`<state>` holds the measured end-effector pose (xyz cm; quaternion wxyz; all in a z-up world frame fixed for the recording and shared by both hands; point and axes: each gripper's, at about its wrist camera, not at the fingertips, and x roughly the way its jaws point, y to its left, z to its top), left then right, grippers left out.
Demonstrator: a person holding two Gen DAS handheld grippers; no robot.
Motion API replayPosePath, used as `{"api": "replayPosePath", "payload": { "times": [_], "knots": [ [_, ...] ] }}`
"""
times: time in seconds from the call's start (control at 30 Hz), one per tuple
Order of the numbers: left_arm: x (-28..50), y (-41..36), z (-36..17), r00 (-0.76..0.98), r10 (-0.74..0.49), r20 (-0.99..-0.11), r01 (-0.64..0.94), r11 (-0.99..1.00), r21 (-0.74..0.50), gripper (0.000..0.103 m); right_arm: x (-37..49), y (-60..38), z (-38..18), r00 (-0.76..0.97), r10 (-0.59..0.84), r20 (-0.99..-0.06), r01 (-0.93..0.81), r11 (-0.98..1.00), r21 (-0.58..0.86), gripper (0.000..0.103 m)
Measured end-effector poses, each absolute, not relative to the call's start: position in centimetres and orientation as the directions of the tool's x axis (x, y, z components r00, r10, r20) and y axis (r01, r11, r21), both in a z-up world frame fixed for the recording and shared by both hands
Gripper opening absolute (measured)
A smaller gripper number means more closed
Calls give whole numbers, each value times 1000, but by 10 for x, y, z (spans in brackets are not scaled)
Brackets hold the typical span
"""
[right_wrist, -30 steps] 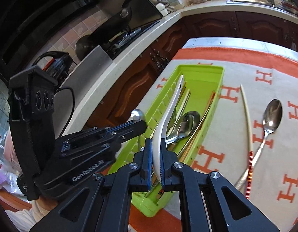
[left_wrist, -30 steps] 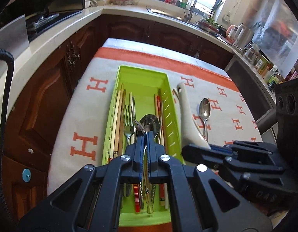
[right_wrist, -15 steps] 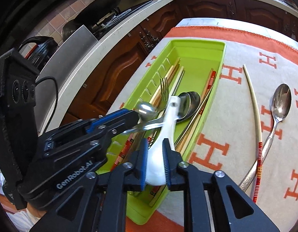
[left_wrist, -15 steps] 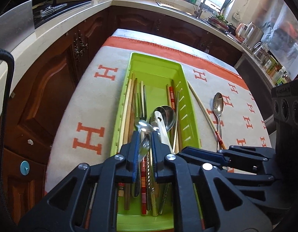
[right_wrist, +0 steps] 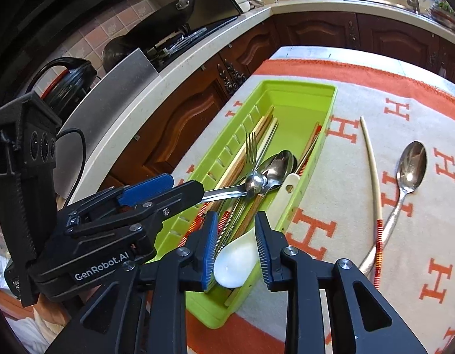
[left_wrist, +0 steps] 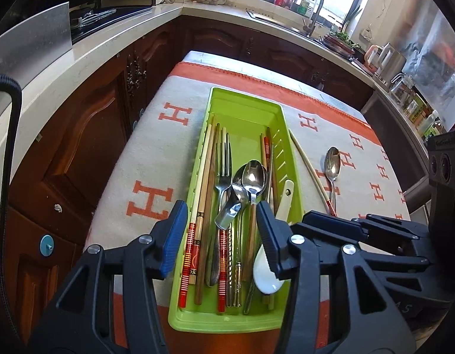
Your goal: Organize utensils
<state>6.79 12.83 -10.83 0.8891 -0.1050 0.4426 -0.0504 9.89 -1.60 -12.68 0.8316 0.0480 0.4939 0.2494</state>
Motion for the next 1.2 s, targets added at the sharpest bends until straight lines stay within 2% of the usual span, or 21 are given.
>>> {"api": "replayPosePath", "payload": {
  "times": [0.33,0.63,1.2],
  "knots": [
    [60,111,-96,621,-203,-757,5,967,-256,45,83,-55,-109,455,447,-770,-323,889,325,26],
    [61,62,-90,628,-223,-746,68,970,-232,45,74,-116,-104,522,391,-758,-221,920,323,26],
    [81,-21,-128,553,-211,-806,131,977,-166,45,84,-201,-133,541,338,-771,-88,934,347,32]
  ]
}}
